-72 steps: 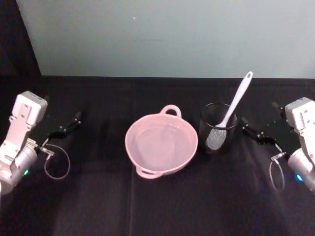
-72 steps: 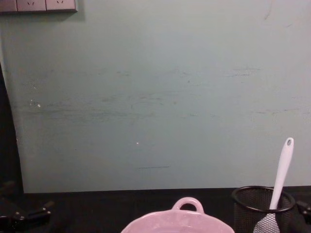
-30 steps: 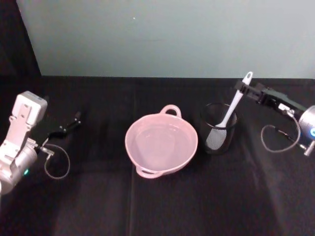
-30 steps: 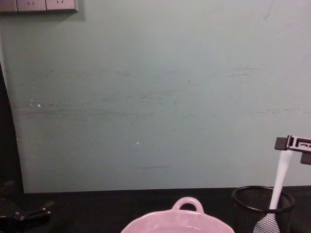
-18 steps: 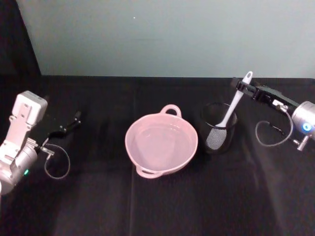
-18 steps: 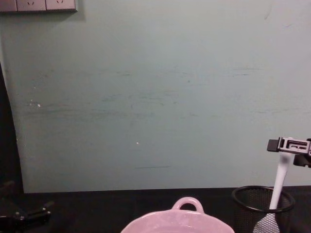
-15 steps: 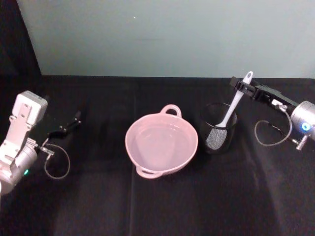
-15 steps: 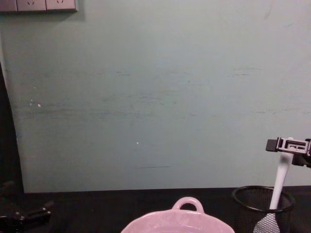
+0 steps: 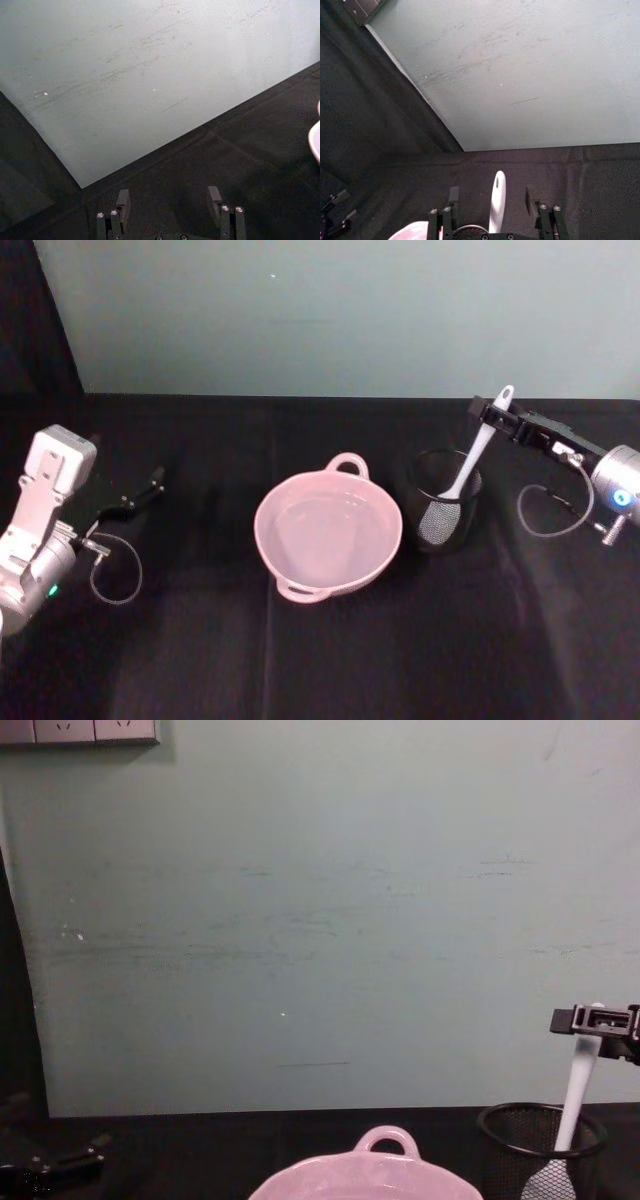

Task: Use the one hand to pick up the spoon and stir the clear water in the bowl.

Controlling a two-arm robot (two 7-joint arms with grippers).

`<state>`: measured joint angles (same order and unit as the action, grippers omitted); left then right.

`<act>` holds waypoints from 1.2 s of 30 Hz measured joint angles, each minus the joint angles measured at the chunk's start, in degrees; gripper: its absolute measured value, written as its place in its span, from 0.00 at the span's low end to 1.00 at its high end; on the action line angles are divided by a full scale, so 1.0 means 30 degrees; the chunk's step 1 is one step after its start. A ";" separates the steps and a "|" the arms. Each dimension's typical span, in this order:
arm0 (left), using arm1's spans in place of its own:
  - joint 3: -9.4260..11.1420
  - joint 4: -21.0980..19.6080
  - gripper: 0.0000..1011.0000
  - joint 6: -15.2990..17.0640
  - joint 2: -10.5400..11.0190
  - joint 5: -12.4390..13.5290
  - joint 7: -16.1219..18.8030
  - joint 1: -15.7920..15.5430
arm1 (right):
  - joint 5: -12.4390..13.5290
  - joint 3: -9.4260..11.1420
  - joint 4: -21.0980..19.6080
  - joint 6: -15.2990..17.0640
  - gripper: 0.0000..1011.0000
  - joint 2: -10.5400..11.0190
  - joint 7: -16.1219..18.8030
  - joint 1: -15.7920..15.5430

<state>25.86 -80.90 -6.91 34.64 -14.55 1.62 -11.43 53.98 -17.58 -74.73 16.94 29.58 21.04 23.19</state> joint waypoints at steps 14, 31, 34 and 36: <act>-0.0001 -0.0001 1.00 0.0001 0.0000 0.0000 0.0000 0.0000 | -0.0014 0.0025 -0.0038 0.0044 0.43 0.0008 -0.0052 -0.0021; 0.0000 -0.0001 1.00 0.0001 -0.0001 0.0000 0.0000 0.0000 | -0.0135 -0.0115 -0.0366 -0.0196 0.11 0.0227 -0.0058 -0.0072; 0.0000 -0.0001 1.00 0.0001 0.0000 0.0001 0.0000 0.0000 | -0.0412 -0.0324 -0.0825 -0.0565 0.11 0.0506 0.0020 -0.0106; 0.0000 0.0000 1.00 0.0001 0.0001 0.0001 0.0000 0.0000 | -0.0759 -0.0509 -0.1353 -0.0897 0.11 0.0786 0.0020 -0.0157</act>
<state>25.86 -80.90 -6.91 34.65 -14.55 1.62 -11.43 51.70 -19.10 -78.79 14.25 31.93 21.10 22.72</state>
